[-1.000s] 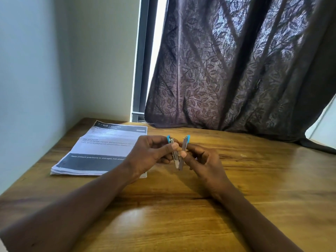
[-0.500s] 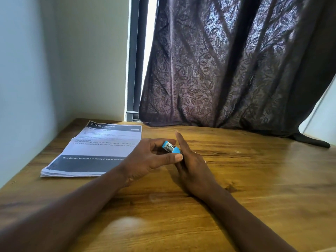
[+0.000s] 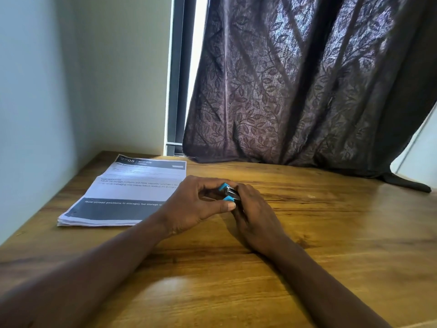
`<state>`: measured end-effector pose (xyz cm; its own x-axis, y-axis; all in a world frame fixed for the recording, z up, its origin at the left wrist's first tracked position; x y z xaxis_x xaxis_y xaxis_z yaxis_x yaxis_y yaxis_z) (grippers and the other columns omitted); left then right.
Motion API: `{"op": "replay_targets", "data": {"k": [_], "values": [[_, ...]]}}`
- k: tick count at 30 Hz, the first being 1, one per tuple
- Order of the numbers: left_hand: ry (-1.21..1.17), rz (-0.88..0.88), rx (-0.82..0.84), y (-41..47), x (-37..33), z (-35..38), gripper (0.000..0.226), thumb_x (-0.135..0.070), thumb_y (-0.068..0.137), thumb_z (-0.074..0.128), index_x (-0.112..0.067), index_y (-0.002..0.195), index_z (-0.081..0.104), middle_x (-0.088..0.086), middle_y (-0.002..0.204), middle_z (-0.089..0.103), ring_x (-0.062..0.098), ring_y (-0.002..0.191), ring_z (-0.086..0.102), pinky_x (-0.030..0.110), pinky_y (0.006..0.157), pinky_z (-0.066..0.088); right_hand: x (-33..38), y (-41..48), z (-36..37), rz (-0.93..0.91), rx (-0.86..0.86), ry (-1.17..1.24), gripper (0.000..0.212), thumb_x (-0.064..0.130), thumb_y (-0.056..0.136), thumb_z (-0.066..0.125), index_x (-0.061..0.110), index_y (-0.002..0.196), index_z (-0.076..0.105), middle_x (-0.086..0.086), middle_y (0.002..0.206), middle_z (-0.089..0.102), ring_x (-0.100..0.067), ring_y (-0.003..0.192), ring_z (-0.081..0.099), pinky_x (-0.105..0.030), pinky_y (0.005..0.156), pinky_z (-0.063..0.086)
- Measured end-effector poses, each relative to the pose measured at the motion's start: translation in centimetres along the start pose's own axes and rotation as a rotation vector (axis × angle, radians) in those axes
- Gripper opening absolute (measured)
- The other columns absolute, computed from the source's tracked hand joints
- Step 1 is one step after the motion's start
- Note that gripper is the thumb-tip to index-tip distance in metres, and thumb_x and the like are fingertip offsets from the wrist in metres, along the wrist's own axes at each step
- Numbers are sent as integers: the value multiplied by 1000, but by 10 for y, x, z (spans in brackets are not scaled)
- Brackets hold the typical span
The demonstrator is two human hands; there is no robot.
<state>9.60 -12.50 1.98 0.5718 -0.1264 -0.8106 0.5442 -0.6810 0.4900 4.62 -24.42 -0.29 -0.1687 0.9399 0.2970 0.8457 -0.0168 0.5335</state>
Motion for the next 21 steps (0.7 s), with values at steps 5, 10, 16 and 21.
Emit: {"op": "replay_targets", "data": {"k": [5, 10, 16, 21], "values": [[30, 22, -6, 0, 0, -2, 39, -10, 86, 80, -20, 123, 74, -3, 112, 78, 17, 110, 72, 41, 100, 57, 2, 0, -1, 17, -4, -11, 52, 46, 92, 33, 21, 135, 48, 3, 120, 56, -14, 107, 51, -39, 89, 50], [30, 23, -4, 1, -1, -2, 40, -7, 85, 80, -19, 123, 74, -5, 113, 78, 14, 110, 72, 38, 100, 57, 2, 0, -2, 31, -5, -37, 43, 41, 96, 36, 20, 131, 49, 2, 116, 56, -15, 103, 51, -41, 87, 49], [30, 10, 4, 2, 3, -1, 37, -8, 88, 78, -19, 123, 73, -3, 113, 78, 16, 111, 71, 44, 102, 56, 3, 0, -3, 42, -5, -67, 39, 37, 97, 41, 20, 132, 50, 1, 116, 57, -15, 103, 51, -40, 89, 48], [24, 7, -3, 2, 5, 0, 36, -7, 89, 76, -18, 123, 73, -1, 113, 78, 17, 111, 71, 47, 103, 55, 4, -1, -4, 51, -1, -103, 31, 32, 101, 44, 20, 129, 49, 0, 115, 57, -15, 102, 50, -39, 90, 47]]}}
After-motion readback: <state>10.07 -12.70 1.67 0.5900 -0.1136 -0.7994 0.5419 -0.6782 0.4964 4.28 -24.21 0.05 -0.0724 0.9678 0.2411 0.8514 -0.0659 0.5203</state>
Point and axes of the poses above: each hand's wrist, its own y-axis towards the middle knuckle, its own z-axis out of the palm, x = y × z, the point moved 9 cm from there along y, towards the middle knuckle
